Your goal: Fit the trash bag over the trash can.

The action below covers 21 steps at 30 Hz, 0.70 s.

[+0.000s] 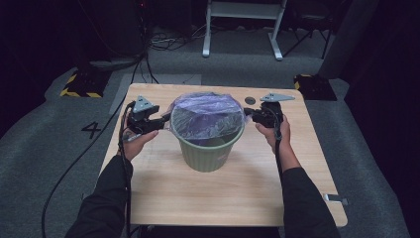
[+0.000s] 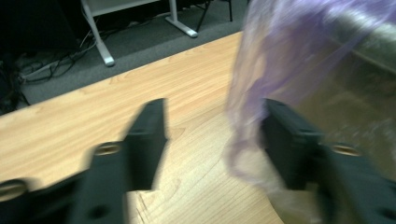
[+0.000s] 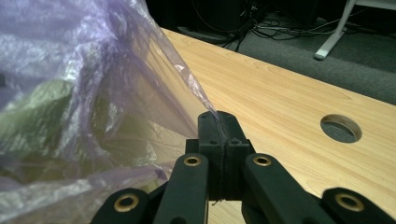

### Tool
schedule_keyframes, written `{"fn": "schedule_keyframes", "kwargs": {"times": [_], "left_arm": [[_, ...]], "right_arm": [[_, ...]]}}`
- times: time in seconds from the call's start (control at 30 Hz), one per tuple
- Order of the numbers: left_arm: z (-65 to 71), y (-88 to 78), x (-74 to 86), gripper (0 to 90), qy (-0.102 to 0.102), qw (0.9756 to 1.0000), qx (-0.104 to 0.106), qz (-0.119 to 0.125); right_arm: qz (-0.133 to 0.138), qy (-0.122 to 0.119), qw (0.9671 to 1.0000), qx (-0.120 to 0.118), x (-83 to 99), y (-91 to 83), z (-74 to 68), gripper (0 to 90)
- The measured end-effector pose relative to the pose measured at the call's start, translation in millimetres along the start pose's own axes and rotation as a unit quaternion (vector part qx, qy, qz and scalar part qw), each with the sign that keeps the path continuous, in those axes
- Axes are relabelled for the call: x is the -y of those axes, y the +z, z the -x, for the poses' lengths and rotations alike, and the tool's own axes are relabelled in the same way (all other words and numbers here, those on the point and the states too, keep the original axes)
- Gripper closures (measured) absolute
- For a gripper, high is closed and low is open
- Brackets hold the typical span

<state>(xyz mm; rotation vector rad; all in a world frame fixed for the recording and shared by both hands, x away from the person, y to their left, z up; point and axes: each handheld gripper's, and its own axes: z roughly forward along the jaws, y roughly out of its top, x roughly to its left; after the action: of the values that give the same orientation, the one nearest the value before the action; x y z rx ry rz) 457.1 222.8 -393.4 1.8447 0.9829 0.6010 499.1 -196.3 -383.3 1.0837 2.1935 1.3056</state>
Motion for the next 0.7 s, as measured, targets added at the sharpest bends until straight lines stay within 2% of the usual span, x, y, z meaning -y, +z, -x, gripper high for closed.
{"fn": "schedule_keyframes", "kwargs": {"times": [0.1, 0.23, 0.37, 0.43, 0.5, 0.57, 0.6, 0.63, 0.7], "left_arm": [[-2.3, -12.0, 3.7, 28.0, 0.000, 0.9998, 0.011, 0.019], [-1.4, -34.3, 5.4, 22.3, 0.018, 0.9986, 0.025, 0.042], [7.9, -56.1, 6.5, 16.8, 0.051, 0.9954, 0.048, 0.065], [16.1, -60.6, 6.5, 15.4, 0.073, 0.9934, 0.064, 0.062], [25.0, -60.8, 4.9, 15.4, 0.102, 0.9919, 0.059, 0.049], [30.8, -59.4, 2.4, 15.6, 0.115, 0.9901, 0.066, 0.047], [33.5, -57.9, 0.9, 15.8, 0.122, 0.9897, 0.060, 0.045], [35.3, -56.4, -0.5, 18.1, 0.126, 0.9895, 0.057, 0.041], [36.4, -54.7, -1.5, 24.9, 0.129, 0.9887, 0.063, 0.043]], "right_arm": [[0.004, -0.001, 1.0000, 0.001, 1.7, -2.2, 0.1, 88.0], [0.012, -0.014, 0.9998, 0.010, 0.6, -9.5, -2.5, 85.3], [0.023, -0.025, 0.9993, 0.015, -2.7, -20.5, -4.6, 85.4], [0.026, -0.029, 0.9992, 0.012, -4.6, -24.6, -5.8, 85.8], [0.026, -0.033, 0.9990, 0.012, -6.5, -27.1, -7.4, 85.7], [0.027, -0.038, 0.9989, 0.009, -8.2, -28.0, -8.9, 85.4], [0.026, -0.039, 0.9989, 0.010, -9.0, -28.1, -9.8, 85.1], [0.027, -0.040, 0.9988, 0.009, -9.7, -28.1, -10.6, 84.6], [0.026, -0.043, 0.9987, 0.008, -11.1, -28.2, -12.5, 83.2]]}}
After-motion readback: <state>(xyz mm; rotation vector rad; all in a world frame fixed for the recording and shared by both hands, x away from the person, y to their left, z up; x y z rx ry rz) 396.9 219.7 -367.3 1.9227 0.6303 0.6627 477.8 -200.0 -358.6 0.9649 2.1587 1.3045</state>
